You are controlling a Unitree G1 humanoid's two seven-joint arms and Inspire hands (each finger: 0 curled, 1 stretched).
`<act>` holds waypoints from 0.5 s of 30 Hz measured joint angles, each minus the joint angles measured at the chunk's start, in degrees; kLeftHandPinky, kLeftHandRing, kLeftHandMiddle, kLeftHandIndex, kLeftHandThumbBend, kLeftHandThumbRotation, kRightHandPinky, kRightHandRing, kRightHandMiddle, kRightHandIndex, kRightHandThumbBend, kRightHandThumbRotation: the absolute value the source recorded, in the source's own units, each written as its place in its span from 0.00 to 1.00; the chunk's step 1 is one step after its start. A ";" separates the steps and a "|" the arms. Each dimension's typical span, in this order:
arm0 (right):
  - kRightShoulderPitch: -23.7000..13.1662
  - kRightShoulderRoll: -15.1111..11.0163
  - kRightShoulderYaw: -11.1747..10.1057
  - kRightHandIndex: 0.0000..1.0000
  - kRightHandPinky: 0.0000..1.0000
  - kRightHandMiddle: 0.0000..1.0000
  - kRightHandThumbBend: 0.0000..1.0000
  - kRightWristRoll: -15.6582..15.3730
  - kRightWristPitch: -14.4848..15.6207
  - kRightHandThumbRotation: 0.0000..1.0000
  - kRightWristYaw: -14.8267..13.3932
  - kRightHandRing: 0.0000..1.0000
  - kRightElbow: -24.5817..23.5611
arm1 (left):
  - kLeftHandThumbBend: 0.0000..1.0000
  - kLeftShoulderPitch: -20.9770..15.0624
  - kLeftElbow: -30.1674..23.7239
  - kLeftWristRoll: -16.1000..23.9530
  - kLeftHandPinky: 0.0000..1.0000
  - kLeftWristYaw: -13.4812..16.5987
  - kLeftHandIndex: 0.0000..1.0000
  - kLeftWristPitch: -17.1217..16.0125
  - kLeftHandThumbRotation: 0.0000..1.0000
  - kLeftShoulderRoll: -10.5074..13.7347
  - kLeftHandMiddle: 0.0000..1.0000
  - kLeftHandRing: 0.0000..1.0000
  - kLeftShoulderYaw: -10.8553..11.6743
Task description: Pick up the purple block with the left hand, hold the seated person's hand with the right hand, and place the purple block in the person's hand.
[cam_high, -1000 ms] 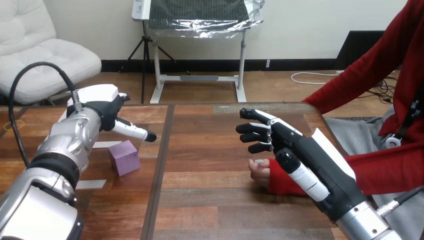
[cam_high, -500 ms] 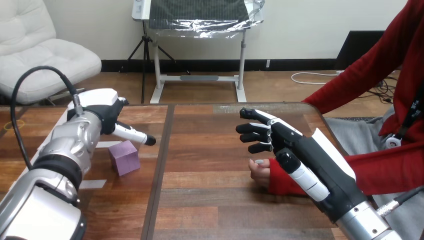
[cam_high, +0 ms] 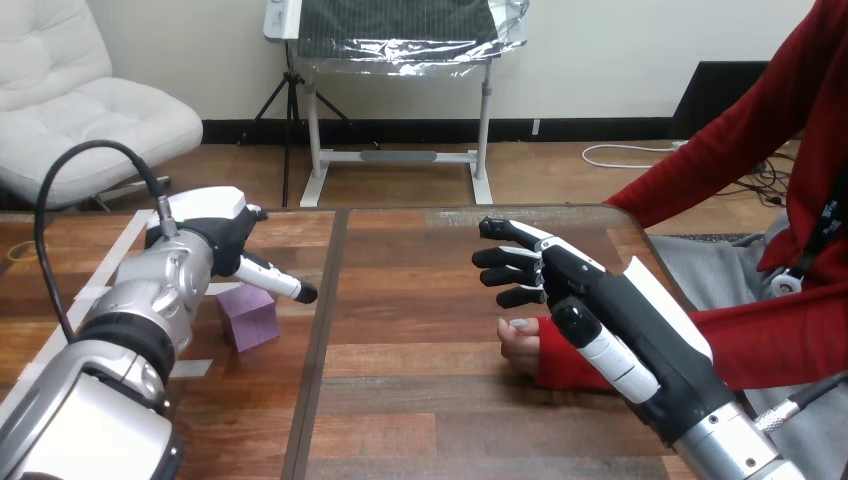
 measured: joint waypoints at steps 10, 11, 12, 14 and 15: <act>0.00 -0.54 0.00 0.88 0.74 0.83 1.00 0.08 0.01 1.00 0.00 0.80 0.00 | 1.00 0.05 0.75 0.01 0.92 -0.58 0.93 0.83 0.56 -0.67 0.95 0.95 -0.01; 0.00 -0.63 0.00 0.88 0.74 0.83 1.00 0.13 0.03 1.00 0.01 0.80 0.00 | 1.00 0.09 0.82 0.00 0.92 -0.58 0.93 0.88 0.56 -0.72 0.95 0.95 -0.01; 0.00 -0.72 0.00 0.88 0.74 0.83 1.00 0.18 0.10 1.00 0.01 0.80 -0.01 | 1.00 0.12 0.87 0.00 0.92 -0.58 0.93 0.93 0.55 -0.79 0.95 0.95 0.00; 0.00 -0.89 0.00 0.88 0.74 0.83 1.00 0.28 0.37 1.00 0.01 0.80 -0.03 | 1.00 0.22 0.95 -0.04 0.93 -0.59 0.93 1.07 0.55 -0.90 0.95 0.95 0.02; 0.00 -0.96 0.00 0.88 0.74 0.83 1.00 0.30 0.53 1.00 0.01 0.81 -0.04 | 1.00 0.25 0.98 -0.07 0.93 -0.59 0.93 1.13 0.55 -0.96 0.95 0.95 0.03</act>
